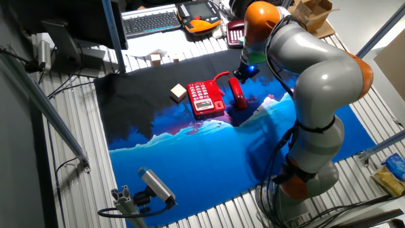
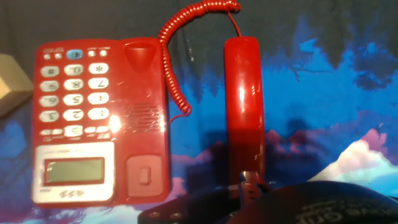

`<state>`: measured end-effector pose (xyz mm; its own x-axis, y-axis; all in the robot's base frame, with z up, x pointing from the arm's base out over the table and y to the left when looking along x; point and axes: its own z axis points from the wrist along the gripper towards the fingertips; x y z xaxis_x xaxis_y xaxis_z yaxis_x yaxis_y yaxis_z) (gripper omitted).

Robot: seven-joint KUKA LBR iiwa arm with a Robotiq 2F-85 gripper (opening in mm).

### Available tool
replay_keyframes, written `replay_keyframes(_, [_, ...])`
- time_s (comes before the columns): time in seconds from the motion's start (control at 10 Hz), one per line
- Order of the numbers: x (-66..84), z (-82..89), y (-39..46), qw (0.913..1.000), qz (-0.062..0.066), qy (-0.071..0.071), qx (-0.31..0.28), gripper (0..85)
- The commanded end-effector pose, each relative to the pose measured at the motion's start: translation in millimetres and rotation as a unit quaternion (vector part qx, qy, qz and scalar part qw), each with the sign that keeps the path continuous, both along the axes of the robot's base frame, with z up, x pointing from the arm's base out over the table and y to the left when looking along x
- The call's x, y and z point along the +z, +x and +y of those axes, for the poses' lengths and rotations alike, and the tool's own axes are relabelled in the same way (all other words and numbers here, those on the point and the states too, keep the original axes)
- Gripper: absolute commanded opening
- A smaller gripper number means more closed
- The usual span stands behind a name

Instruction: Place the handset of the telephone on the corresponding phone cradle

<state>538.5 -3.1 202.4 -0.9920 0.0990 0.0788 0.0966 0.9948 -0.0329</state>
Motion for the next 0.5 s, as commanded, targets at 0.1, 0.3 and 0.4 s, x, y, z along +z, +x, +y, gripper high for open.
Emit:
replay_keyframes(0.1, [-10.8,-0.6,7.7,1.0000,0.001,0.002,0.005,0.0])
replay_keyframes(0.3, [-16.1,0.6,9.4,0.9998,-0.002,0.006,0.020,0.0])
replay_keyframes(0.4, [-16.7,3.6,12.6,0.9996,-0.004,-0.007,0.026,0.0])
